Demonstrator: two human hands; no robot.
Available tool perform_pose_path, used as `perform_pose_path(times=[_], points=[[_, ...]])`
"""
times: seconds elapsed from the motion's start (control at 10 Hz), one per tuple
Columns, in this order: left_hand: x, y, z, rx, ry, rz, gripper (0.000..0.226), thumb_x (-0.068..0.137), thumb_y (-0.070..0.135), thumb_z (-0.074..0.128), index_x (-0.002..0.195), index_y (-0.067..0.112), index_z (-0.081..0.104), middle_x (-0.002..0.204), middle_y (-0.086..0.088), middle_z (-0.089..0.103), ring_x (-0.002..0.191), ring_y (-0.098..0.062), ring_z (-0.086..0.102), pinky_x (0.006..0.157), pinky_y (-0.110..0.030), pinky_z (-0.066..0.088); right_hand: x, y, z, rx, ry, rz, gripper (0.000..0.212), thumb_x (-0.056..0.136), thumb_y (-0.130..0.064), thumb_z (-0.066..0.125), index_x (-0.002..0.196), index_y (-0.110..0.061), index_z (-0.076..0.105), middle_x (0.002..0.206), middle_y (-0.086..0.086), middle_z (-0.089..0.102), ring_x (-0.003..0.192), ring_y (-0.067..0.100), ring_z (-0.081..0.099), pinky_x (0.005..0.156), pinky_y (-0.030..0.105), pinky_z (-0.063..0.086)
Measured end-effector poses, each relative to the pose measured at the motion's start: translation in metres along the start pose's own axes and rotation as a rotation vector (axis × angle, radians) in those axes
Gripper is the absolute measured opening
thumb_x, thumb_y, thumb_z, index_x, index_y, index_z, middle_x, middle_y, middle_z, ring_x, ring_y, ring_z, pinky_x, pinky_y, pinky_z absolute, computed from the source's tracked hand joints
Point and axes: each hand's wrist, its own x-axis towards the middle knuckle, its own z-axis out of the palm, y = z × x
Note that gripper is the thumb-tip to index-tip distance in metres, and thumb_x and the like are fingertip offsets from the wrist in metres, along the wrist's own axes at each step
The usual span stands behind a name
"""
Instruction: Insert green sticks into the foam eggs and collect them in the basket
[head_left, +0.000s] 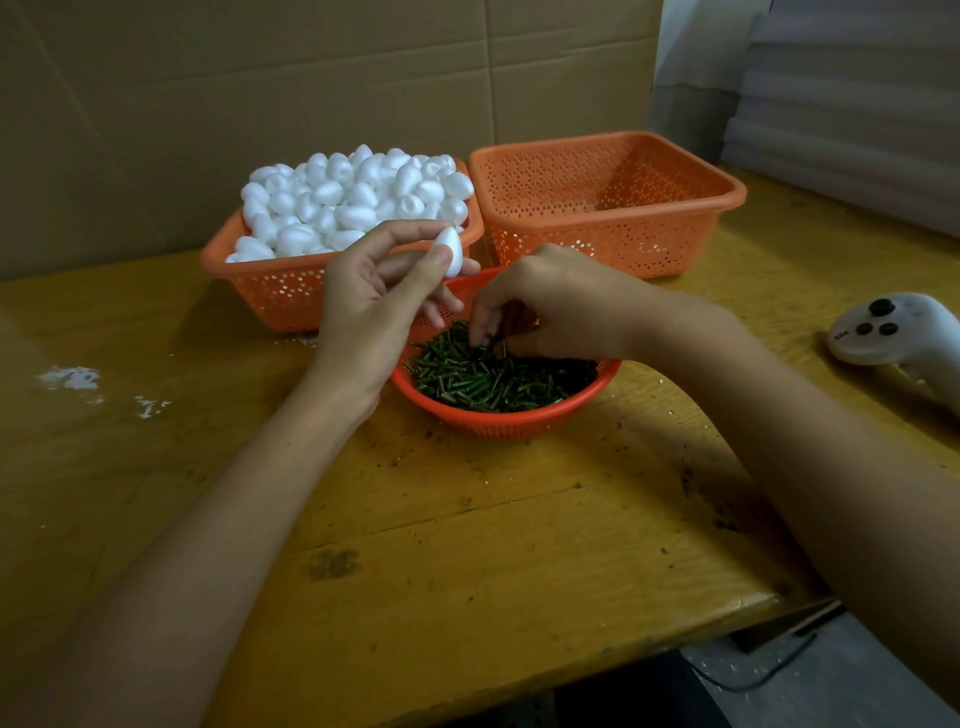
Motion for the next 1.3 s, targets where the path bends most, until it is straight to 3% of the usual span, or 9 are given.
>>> perform_pose_path(times=[0.7, 1.3], points=[[-0.0032, 0.0037, 0.0000, 0.031, 0.001, 0.001, 0.022, 0.091, -0.007, 0.074, 0.099, 0.011, 0.064, 0.105, -0.009, 0.081, 0.081, -0.024, 0.075, 0.068, -0.027, 0.058, -0.0008, -0.0010, -0.0015, -0.010, -0.002, -0.005, 0.037, 0.080, -0.002, 0.077, 0.108, -0.026, 0.079, 0.100, -0.011, 0.076, 0.096, 0.006, 0.069, 0.093, 0.037, 0.054], [-0.0033, 0.0013, 0.0005, 0.061, 0.009, -0.007, 0.017, 0.093, -0.006, 0.073, 0.102, 0.005, 0.063, 0.104, -0.009, 0.080, 0.078, -0.020, 0.072, 0.067, -0.027, 0.056, 0.0000, -0.0010, -0.0006, -0.006, -0.002, -0.008, 0.036, 0.079, -0.003, 0.077, 0.108, -0.025, 0.079, 0.099, -0.011, 0.076, 0.095, 0.007, 0.070, 0.092, 0.038, 0.054]])
